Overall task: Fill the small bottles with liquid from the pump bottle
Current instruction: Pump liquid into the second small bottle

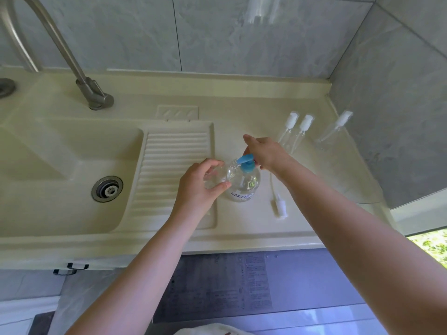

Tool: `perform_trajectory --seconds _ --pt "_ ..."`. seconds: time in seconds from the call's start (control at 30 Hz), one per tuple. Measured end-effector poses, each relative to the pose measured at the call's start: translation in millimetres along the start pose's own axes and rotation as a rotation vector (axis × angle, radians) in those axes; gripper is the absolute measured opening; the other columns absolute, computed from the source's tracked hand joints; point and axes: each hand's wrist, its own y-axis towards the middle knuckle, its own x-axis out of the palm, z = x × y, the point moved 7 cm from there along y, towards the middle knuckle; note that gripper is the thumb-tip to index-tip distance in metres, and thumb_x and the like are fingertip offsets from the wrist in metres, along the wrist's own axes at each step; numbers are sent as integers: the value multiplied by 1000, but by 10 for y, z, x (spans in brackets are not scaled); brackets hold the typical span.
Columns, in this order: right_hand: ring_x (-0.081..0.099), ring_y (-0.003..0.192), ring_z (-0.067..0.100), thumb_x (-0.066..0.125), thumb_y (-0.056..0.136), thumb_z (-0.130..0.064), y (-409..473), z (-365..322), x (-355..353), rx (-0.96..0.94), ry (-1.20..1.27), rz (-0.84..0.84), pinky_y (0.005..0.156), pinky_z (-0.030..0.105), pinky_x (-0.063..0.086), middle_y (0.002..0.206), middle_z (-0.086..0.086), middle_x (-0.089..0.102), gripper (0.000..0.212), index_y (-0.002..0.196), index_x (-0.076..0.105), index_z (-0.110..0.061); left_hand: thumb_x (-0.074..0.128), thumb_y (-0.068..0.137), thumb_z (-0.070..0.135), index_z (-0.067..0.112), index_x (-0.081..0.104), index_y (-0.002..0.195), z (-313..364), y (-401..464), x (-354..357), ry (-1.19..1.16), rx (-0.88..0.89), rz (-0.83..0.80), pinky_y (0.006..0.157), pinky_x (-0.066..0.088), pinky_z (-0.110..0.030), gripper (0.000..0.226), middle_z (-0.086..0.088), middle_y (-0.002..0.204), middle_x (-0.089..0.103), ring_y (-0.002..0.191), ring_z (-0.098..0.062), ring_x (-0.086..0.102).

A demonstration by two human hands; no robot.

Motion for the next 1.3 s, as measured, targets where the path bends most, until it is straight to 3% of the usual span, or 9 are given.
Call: perform_trajectory --seconds 0.1,0.27,0.43,0.57,0.93,1.07,1.2,1.3 --pt "62 77 14 50 96 -49 -132 15 -90 -76 154 -28 71 26 47 93 1 73 39 86 75 -20 82 76 22 26 66 110 13 1 -20 -8 7 14 79 33 2 38 7 107 64 99 -1 58" --pt "69 92 6 74 86 -32 -322 43 -148 -240 255 -122 83 22 51 95 -7 76 16 99 77 -23 83 75 21 26 66 110 19 -6 -42 -16 5 30 79 33 2 39 5 106 64 99 -4 60" --pt "70 91 1 79 84 -28 -369 98 -162 -391 189 -33 88 20 52 97 -14 75 15 98 77 -23 83 75 23 28 66 109 12 -19 -54 -16 2 32 78 34 1 39 5 107 64 97 -1 59" --pt "70 86 -1 79 84 -28 -384 82 -162 -463 158 61 81 15 51 89 -12 76 13 92 76 -20 83 75 23 27 66 110 9 -10 -70 -19 10 31 80 35 0 39 4 107 65 100 -6 61" --pt "71 81 2 82 80 -30 -385 74 -172 -467 174 138 81 17 54 83 -9 76 16 86 76 -16 82 73 18 29 66 110 79 130 -146 68 59 31 84 38 -6 41 3 104 62 101 -7 60" --pt "71 79 3 83 79 -31 -409 58 -171 -463 202 172 79 16 54 81 -8 76 18 84 77 -15 83 72 17 27 67 111 105 186 -154 79 78 20 82 35 -1 43 2 103 62 99 -4 61" --pt "72 84 11 75 84 -40 -345 149 -133 -287 345 84 87 32 58 82 -5 76 23 82 78 -18 84 72 15 27 67 112 151 259 -178 108 101 -14 82 31 4 45 0 103 62 94 12 54" --pt "72 80 18 63 93 -40 -257 186 -84 -112 520 67 83 38 60 80 3 76 34 78 74 -12 84 72 16 28 67 113 164 312 -191 135 119 -50 83 29 4 46 2 104 62 94 9 54"
